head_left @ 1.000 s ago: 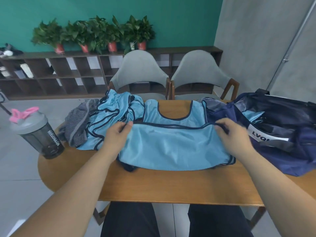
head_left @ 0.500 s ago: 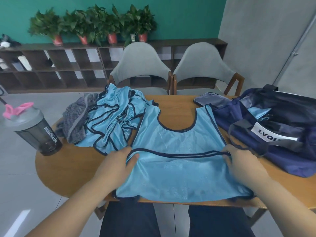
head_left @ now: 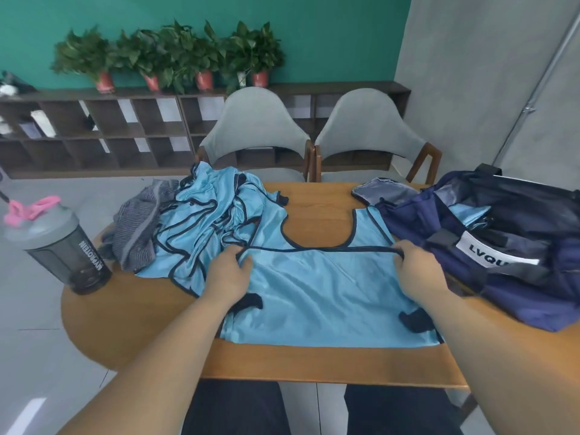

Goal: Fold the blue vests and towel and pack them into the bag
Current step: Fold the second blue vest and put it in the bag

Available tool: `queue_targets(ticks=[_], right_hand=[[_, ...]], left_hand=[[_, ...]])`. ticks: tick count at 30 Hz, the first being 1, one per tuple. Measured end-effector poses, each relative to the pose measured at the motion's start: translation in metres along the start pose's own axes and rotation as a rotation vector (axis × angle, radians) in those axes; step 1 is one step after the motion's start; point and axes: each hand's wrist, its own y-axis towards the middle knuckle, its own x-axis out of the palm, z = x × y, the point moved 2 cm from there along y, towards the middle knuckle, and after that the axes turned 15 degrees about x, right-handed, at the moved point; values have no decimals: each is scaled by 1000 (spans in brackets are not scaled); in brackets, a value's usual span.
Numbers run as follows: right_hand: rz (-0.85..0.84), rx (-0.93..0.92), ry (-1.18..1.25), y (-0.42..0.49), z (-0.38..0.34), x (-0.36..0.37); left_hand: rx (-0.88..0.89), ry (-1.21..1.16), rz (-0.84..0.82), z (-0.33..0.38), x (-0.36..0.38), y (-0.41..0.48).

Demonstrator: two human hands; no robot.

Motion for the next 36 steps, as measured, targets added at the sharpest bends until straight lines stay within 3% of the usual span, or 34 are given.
queue_targets(ticks=[6, 11, 15, 18, 20, 25, 31, 36], right_hand=[[-21, -10, -57, -21, 25, -3], [-27, -26, -304, -34, 21, -12], [130, -148, -509, -37, -5, -15], [-21, -299, -323, -26, -33, 6], [-136, -224, -254, -18, -43, 23], [-165, -15, -417, -6, -42, 41], [-92, -132, -408, 7, -54, 42], [-113, -8, -357, 12, -47, 49]], left_hand=[[131, 192, -140, 0, -11, -35], [124, 328, -263, 7, -25, -42], [347, 503, -159, 30, -15, -34], [482, 400, -133, 48, 12, -14], [455, 380, -199, 49, 33, -2], [318, 480, -340, 28, 64, -6], [330, 495, -343, 28, 66, -7], [322, 508, -361, 31, 65, -7]])
